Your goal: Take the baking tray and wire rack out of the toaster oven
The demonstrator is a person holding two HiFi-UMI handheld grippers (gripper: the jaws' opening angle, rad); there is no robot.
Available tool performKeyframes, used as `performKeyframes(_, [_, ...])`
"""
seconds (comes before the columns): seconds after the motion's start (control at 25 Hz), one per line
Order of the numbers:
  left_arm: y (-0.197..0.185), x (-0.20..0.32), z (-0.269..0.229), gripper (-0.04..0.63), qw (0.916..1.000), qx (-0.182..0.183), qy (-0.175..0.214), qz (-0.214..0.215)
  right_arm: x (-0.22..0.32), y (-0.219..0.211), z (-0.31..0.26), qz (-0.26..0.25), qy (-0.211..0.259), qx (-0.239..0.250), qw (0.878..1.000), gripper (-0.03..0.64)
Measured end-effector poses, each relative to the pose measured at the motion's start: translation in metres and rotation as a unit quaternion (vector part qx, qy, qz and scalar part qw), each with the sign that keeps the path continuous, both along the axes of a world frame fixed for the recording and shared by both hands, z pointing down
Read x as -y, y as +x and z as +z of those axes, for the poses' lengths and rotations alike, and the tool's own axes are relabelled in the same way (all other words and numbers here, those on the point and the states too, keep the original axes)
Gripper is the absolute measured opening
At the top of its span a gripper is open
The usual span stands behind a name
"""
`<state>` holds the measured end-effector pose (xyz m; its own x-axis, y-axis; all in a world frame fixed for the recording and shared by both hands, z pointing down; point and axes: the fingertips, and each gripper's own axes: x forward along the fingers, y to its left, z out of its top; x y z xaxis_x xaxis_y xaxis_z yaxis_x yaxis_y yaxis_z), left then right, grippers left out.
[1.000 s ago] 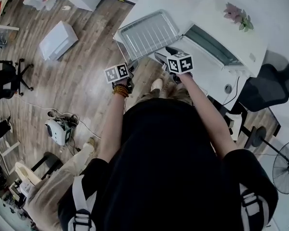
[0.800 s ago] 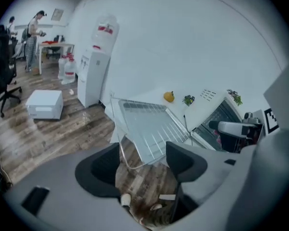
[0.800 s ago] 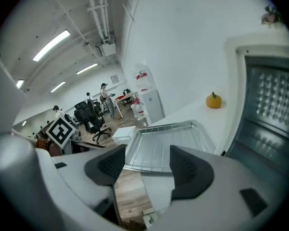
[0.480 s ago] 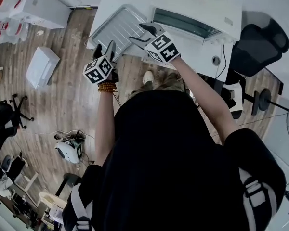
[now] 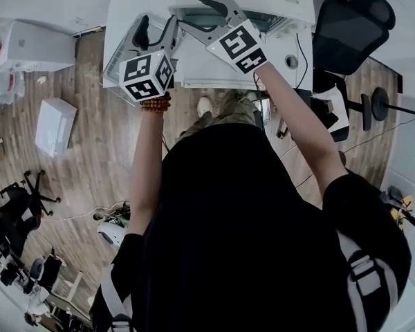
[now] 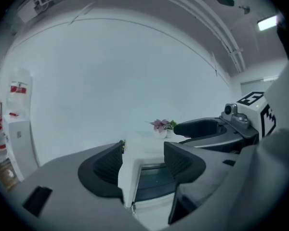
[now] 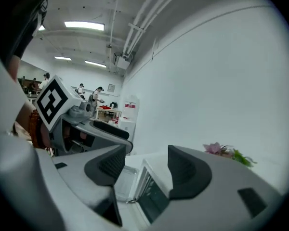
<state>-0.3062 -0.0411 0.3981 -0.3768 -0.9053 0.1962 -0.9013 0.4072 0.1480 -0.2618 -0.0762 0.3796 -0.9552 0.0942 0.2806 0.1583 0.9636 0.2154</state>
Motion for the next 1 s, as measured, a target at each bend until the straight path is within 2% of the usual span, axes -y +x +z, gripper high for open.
performKeyframes(0.12, [0.011,0.021,-0.029,0.262,0.9989,0.041,0.018,0.013,0.019,0.01,-0.026,0.028,0.021,0.034,0.999,0.284])
performKeyframes(0.28, [0.016,0.032,-0.063,0.258,0.9965,0.059,0.057,0.013,0.038,0.024,-0.061,0.059,0.036,0.078,0.995,0.284])
performKeyframes(0.44, [0.019,0.039,-0.086,0.25,0.9937,0.08,0.078,0.003,0.059,0.047,-0.097,0.097,0.062,0.119,0.986,0.284])
performKeyframes(0.6, [0.029,0.048,-0.107,0.244,0.9878,0.128,0.087,0.008,0.081,0.069,-0.129,0.152,0.112,0.157,0.969,0.284])
performKeyframes(0.76, [0.05,0.05,-0.113,0.233,0.9763,0.196,0.087,0.031,0.095,0.095,-0.153,0.207,0.125,0.204,0.949,0.278])
performKeyframes(0.88, [0.066,0.056,-0.114,0.219,0.9706,0.215,0.096,0.049,0.098,0.115,-0.161,0.233,0.153,0.239,0.93,0.21])
performKeyframes(1.0, [0.079,0.059,-0.109,0.204,0.969,0.216,0.105,0.06,0.099,0.128,-0.147,0.262,0.154,0.236,0.923,0.163])
